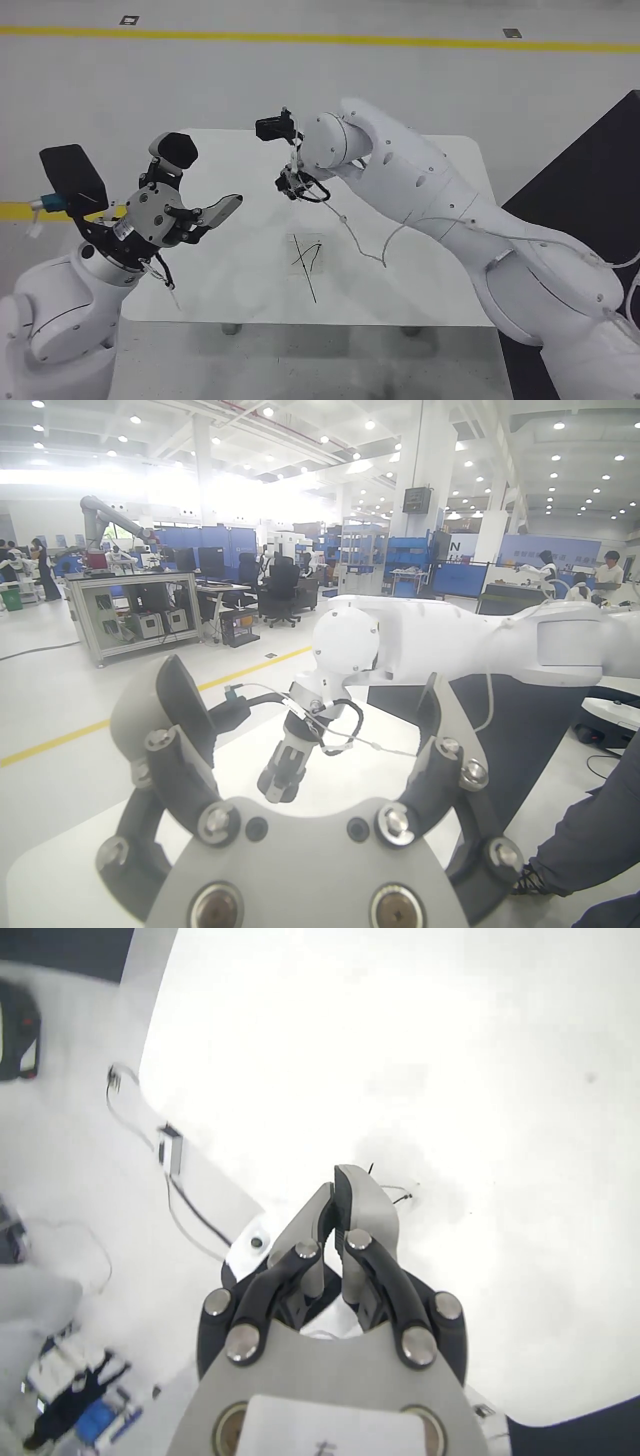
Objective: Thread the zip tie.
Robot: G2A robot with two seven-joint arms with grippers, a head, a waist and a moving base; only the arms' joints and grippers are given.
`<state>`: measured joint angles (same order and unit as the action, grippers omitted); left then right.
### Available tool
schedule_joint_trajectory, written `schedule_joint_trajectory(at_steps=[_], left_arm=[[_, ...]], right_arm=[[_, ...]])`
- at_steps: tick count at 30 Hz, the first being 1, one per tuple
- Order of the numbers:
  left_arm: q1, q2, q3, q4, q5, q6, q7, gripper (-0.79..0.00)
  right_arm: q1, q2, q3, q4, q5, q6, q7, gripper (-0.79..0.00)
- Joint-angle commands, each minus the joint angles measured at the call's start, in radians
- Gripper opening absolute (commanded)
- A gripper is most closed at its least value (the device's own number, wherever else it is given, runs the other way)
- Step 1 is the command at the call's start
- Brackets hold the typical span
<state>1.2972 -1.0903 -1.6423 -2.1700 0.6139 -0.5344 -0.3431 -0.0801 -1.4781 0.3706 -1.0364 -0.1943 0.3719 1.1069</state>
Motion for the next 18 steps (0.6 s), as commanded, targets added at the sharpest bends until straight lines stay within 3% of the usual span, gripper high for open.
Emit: schedule_joint_trajectory(at_steps=[1,6,11,18], left_arm=[[0.000,0.000,0.000,0.000,0.000,0.000,0.000,0.000],[0.000,0.000,0.000,0.000,0.000,0.000,0.000,0.000],[0.000,0.000,0.000,0.000,0.000,0.000,0.000,0.000],[0.000,0.000,0.000,0.000,0.000,0.000,0.000,0.000]], right_arm=[[-0.063,0.059,0.042,-0.217,-0.111,0.216,-0.045,-0.785],[-0.219,0.176,0.152,-0.532,-0.280,0.355,-0.014,-0.785],[-0.331,0.242,0.238,-0.647,-0.320,0.298,0.043,-0.785],[-0.409,0.294,0.367,-0.714,-0.289,0.169,0.154,-0.785]])
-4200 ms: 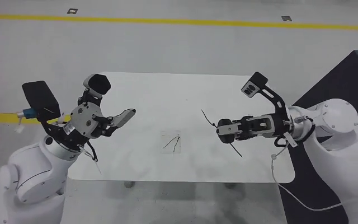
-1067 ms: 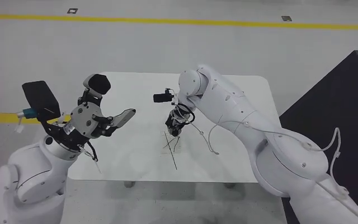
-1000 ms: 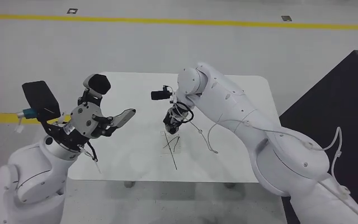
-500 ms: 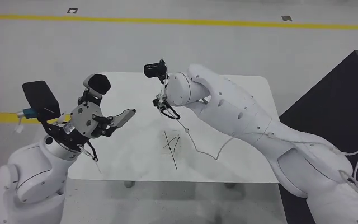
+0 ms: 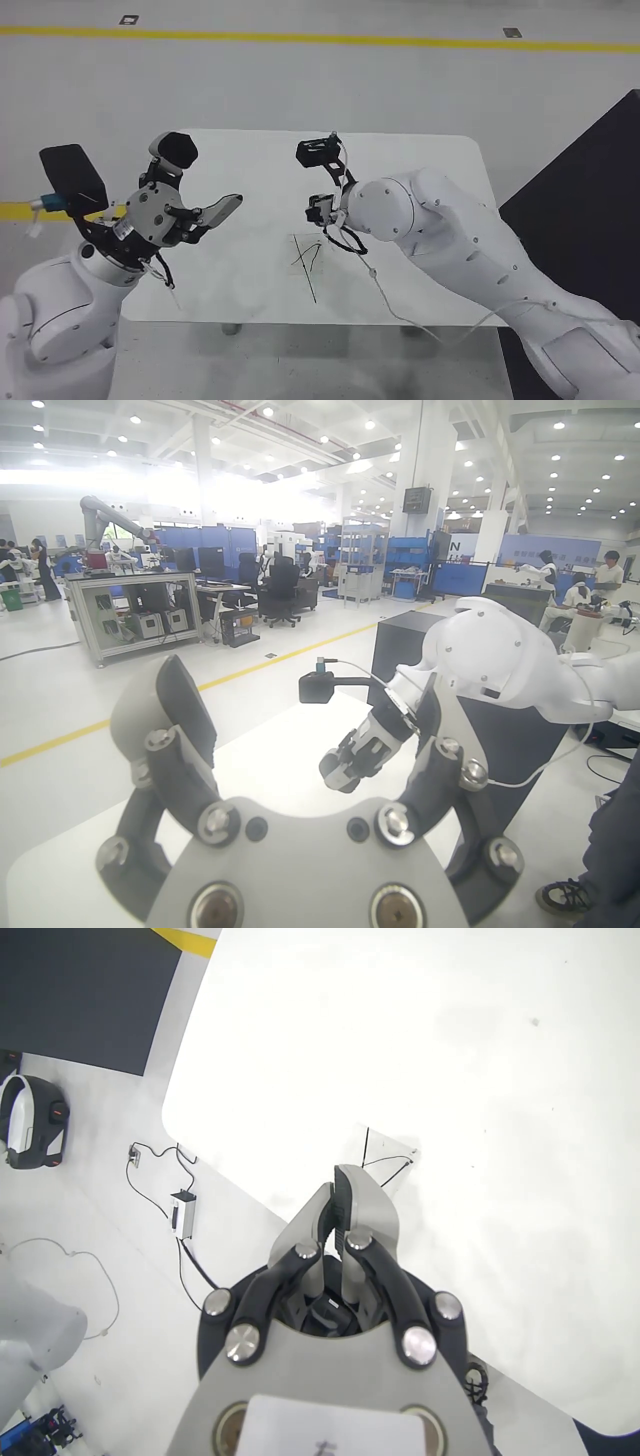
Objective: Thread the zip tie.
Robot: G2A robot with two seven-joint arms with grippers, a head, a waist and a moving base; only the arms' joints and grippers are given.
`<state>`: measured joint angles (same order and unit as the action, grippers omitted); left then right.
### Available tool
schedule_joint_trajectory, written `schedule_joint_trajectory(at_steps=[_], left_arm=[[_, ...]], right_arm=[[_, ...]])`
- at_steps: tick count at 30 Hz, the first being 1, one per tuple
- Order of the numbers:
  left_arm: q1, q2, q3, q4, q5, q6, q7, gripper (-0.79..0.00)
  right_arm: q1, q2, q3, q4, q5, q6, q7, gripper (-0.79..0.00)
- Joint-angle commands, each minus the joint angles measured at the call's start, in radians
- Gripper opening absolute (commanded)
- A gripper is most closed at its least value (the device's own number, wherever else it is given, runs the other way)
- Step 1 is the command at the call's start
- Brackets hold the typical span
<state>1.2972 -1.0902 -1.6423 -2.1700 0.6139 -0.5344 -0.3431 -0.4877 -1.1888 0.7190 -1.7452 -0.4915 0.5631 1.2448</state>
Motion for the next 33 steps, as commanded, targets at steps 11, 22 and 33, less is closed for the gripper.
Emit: schedule_joint_trajectory(at_steps=[11,22,33], left_arm=[[0.000,0.000,0.000,0.000,0.000,0.000,0.000,-0.001],[0.000,0.000,0.000,0.000,0.000,0.000,0.000,0.000],[0.000,0.000,0.000,0.000,0.000,0.000,0.000,0.000]], right_arm=[[-0.001,0.004,0.018,-0.005,0.008,-0.022,0.016,-0.398],[-0.001,0.004,0.018,-0.005,0.008,-0.022,0.016,-0.336],[-0.001,0.004,0.018,-0.005,0.008,-0.022,0.016,-0.336]])
